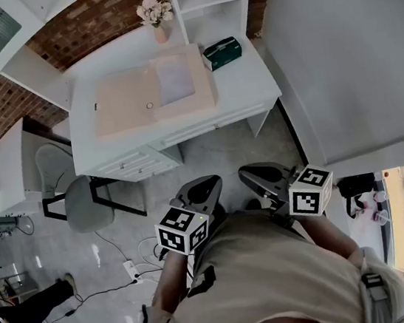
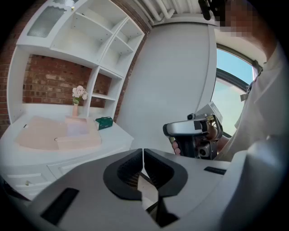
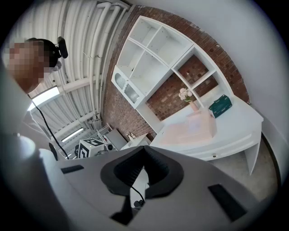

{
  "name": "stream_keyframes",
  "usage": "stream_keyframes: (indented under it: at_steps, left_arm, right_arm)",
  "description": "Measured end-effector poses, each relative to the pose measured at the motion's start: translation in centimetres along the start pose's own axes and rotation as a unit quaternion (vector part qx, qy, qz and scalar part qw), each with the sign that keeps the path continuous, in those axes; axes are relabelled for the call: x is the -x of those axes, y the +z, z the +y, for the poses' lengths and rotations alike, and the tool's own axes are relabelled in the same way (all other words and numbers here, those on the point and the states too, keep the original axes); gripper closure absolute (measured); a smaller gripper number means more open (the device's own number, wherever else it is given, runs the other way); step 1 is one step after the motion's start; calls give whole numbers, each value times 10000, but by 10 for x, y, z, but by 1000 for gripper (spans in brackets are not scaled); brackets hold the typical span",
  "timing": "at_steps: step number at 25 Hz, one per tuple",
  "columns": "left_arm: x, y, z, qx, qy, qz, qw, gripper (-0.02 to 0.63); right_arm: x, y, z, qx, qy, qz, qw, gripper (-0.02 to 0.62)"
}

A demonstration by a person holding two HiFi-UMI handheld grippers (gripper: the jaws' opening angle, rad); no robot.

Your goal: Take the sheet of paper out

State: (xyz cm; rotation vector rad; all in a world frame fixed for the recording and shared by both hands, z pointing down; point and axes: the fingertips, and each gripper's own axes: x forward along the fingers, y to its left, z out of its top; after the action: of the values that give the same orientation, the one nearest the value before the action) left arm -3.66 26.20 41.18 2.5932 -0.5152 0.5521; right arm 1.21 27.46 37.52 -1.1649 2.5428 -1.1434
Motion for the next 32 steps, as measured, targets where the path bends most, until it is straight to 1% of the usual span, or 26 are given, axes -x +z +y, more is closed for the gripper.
stream_keyframes:
  at_steps: [6,13,18,22,25,27,29,32]
  left_arm:
    - [-8,3,-15,-40,57,27,10000,581]
    - [-25,7,-28,-65,65,37,10000,581]
    - [-35,10,-33,-76,190,-29,9998,581]
    - [-42,15,-36,-16,395,-117,9991,581]
    - [-43,22,-30,103,767,-256,9967,581]
    - [-43,27,-29,151,943,-384,9947,584]
    - [-42,29,-32,183,1017,-470,9935,586]
    - [-47,30,-37,226,1062,-467,9930,585]
  right_arm:
    - [19,6,-5,34,25,-102,9999,571]
    - [34,5,-14,-97,169,-50,9998,569]
    - [43,5,-26,-144,171,14,9997,570]
    - [47,6,-34,-188,302,131,9993,569]
    - [48,8,-38,-253,463,239,9983,569]
    - [50,8,-41,-300,540,303,9976,569]
    - [52,7,-42,-317,613,350,9970,569]
    - [55,6,-45,-337,718,424,9959,569]
